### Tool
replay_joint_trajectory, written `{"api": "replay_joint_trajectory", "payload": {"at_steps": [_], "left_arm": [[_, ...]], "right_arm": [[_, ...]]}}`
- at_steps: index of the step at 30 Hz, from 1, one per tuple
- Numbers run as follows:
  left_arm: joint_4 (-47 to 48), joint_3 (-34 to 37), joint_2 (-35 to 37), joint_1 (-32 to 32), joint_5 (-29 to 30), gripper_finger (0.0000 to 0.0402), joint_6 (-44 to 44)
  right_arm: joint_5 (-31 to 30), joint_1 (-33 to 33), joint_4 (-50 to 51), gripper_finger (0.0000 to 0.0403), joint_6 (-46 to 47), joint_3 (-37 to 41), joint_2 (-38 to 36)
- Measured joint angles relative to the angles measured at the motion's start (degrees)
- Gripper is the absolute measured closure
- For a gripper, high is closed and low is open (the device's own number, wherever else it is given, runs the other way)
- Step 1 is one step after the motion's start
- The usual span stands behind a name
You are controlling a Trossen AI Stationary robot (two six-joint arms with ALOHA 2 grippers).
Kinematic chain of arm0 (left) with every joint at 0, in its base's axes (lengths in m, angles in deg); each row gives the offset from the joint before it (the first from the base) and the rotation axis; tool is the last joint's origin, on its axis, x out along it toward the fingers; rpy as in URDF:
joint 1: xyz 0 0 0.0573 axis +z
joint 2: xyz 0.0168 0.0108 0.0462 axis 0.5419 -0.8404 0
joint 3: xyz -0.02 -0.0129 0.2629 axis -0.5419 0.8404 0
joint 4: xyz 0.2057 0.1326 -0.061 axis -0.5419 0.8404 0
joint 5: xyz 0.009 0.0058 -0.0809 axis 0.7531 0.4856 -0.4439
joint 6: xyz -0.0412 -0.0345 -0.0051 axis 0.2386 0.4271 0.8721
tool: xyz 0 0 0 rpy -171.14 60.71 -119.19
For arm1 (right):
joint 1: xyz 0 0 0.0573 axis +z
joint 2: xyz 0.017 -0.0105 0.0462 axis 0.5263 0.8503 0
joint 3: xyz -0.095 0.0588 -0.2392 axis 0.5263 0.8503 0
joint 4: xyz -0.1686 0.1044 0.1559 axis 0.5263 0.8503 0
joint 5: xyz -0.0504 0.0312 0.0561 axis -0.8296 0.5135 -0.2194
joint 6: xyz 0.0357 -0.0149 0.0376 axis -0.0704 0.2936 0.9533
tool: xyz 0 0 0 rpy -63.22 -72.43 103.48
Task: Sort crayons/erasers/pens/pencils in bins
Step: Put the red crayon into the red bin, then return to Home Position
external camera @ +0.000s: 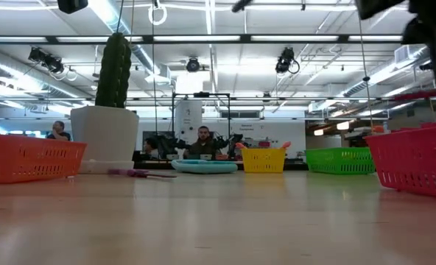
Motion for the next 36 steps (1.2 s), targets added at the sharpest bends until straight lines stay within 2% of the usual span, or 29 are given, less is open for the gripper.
{"api": "replay_joint_trajectory", "payload": {"at_steps": [9,20,27,36], "left_arm": [[-0.02,0.00,0.04,0.00,0.00,0.0351,0.31],[-0.15,0.00,0.04,0.00,0.00,0.0349,-0.58],[-0.22,0.00,0.04,0.00,0.42,0.0349,-0.66],[-0.19,0.00,0.04,0.00,1.49,0.0349,-0.91]], "right_arm": [[0.96,2.89,0.98,0.0376,8.05,7.88,0.00],[1.28,2.87,-9.55,0.0366,5.47,15.28,0.00],[1.77,2.87,-9.67,0.0345,5.40,15.87,0.00],[1.27,2.87,-9.69,0.0348,6.14,15.87,0.00]]}}
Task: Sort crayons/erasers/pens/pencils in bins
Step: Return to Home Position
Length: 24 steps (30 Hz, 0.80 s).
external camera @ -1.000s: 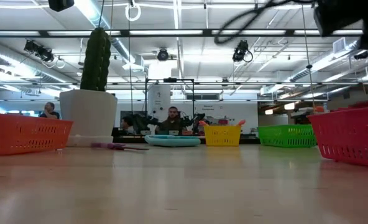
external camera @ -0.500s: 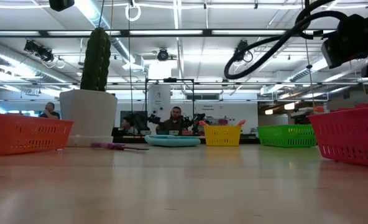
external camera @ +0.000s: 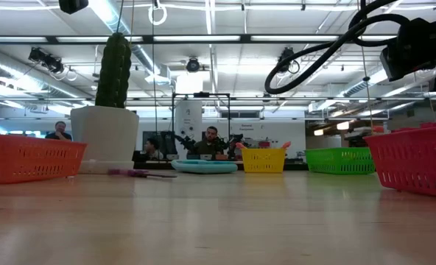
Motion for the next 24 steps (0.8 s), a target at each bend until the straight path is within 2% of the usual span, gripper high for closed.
{"api": "replay_joint_trajectory", "payload": {"at_steps": [5,8,11,14,18,24], "left_arm": [[-0.17,0.02,0.09,0.00,0.00,0.0349,-1.64],[-3.57,0.04,0.24,-0.08,0.02,0.0350,-4.59],[-6.91,0.04,1.36,-0.59,-0.02,0.0354,-8.60],[-5.55,-0.56,3.20,-0.61,0.06,0.0359,-10.32],[-2.07,-1.16,7.63,-0.67,2.01,0.0369,-11.96],[3.41,-1.19,16.29,-0.70,5.62,0.0391,-15.20]], "right_arm": [[2.78,-0.26,1.41,0.0347,2.07,-1.07,0.00],[3.40,-0.26,6.31,0.0343,4.66,-3.96,0.00],[0.95,-0.26,11.87,0.0340,5.75,-8.40,0.02],[-2.93,-0.28,16.11,0.0338,5.78,-13.00,0.02],[-7.44,-0.26,16.59,0.0338,6.26,-17.41,0.02],[-9.81,-0.28,16.74,0.0338,11.27,-20.14,0.02]]}}
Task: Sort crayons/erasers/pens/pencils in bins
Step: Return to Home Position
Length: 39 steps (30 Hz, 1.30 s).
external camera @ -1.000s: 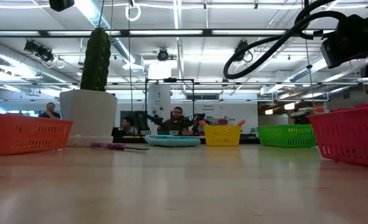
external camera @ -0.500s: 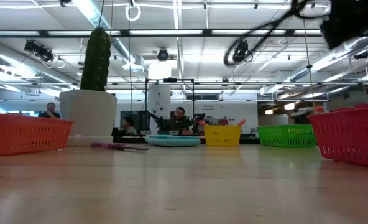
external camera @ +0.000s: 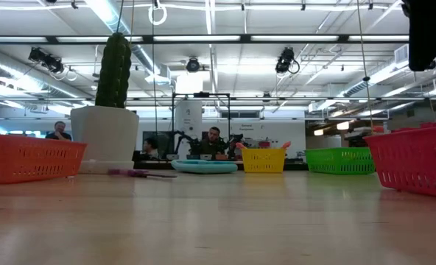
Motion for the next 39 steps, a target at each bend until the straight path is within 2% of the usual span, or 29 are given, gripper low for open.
{"api": "replay_joint_trajectory", "payload": {"at_steps": [4,8,15,18,20,23,28,33,39], "left_arm": [[5.17,1.57,5.29,0.00,1.06,0.0397,-0.13],[5.32,5.97,12.73,0.00,1.03,0.0394,-0.17],[-5.46,19.31,27.32,0.00,-2.94,0.0397,-0.17],[-6.26,23.82,28.14,-0.11,-3.65,0.0397,-0.24],[-8.69,25.84,27.82,-0.04,-5.67,0.0398,-0.09],[-12.88,30.63,28.27,-0.05,-6.87,0.0397,0.14],[-18.14,36.03,28.17,-0.04,-8.97,0.0399,0.64],[-30.55,42.49,28.14,-0.01,-9.77,0.0399,3.38],[-34.14,46.25,28.15,2.26,-9.34,0.0399,7.82]], "right_arm": [[-0.03,-0.09,-1.39,0.0338,1.58,-1.30,-0.16],[-1.60,-0.41,-7.38,0.0350,1.49,-1.75,-3.57],[-18.42,-0.48,-14.05,0.0395,1.30,-1.85,-14.37],[-24.12,-0.62,-14.71,0.0397,0.70,-1.48,-18.67],[-24.93,-1.30,-15.48,0.0398,0.24,-0.52,-21.12],[-24.88,-2.13,-21.13,0.0398,-0.57,2.85,-24.10],[-23.43,-4.04,-48.89,0.0399,-8.87,14.22,-26.66],[-14.24,-8.46,-70.08,0.0400,-10.07,27.83,-26.48],[-3.58,-18.16,-87.41,0.0400,-14.10,39.87,-28.84]]}}
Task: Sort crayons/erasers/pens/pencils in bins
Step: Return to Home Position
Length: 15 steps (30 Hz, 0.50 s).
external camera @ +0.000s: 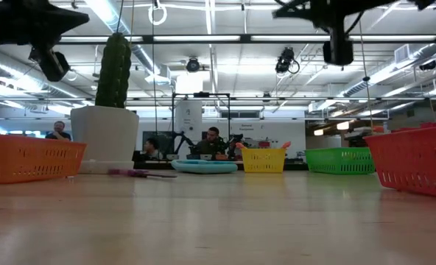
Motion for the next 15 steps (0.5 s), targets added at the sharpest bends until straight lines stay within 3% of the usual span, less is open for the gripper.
{"api": "replay_joint_trajectory", "payload": {"at_steps": [5,8,12,15], "left_arm": [[-0.07,-0.95,0.02,3.39,-0.15,0.0399,0.53],[0.16,-2.88,0.02,4.91,0.19,0.0399,0.26],[2.68,-5.72,0.02,6.03,1.16,0.0399,-0.67],[3.02,-5.80,0.02,6.01,1.31,0.0399,-0.36]], "right_arm": [[4.66,-8.06,0.39,0.0400,-8.29,4.90,-9.14],[0.60,-9.01,5.30,0.0401,-12.10,7.02,-19.86],[-5.62,-4.80,16.46,0.0401,-10.98,11.67,-32.83],[-12.06,-0.09,15.18,0.0401,-9.56,16.47,-38.98]]}}
